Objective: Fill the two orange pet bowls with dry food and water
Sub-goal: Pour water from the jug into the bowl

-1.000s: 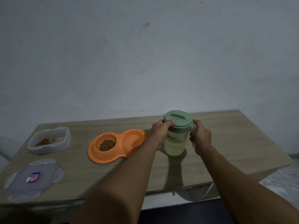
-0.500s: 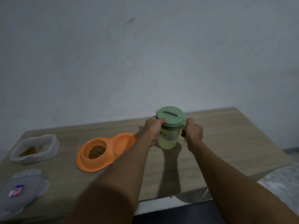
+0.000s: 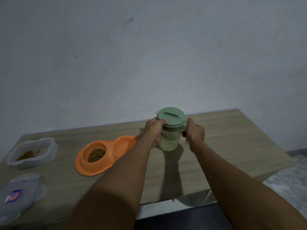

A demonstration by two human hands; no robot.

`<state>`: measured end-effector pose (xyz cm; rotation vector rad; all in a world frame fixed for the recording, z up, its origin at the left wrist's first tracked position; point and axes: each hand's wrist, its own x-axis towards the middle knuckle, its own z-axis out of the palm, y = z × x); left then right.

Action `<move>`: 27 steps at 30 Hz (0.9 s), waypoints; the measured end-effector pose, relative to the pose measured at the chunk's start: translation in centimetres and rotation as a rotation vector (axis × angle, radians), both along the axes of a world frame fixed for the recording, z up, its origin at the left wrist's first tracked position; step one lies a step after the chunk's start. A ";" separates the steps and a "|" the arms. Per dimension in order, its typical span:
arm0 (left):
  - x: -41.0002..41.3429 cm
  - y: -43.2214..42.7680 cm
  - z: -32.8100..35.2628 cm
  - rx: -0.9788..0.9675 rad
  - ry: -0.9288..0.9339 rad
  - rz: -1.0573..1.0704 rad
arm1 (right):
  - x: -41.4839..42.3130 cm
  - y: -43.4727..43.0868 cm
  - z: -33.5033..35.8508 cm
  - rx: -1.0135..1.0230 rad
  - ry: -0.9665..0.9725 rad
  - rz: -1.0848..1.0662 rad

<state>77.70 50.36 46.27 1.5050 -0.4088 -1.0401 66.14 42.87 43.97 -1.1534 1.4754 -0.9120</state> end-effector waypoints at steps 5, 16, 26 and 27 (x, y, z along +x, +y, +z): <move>-0.1 -0.3 0.5 0.056 -0.168 0.025 | -0.3 -0.6 0.5 -0.104 0.257 0.045; 3.4 5.8 2.2 0.134 -0.485 0.108 | 1.8 2.7 5.4 -0.612 0.351 0.132; 10.3 13.9 1.9 0.299 -0.629 0.279 | 9.3 10.5 3.3 -0.489 0.401 0.536; 10.9 14.6 1.5 0.330 -0.632 0.293 | 9.7 10.6 2.4 -0.429 0.446 0.570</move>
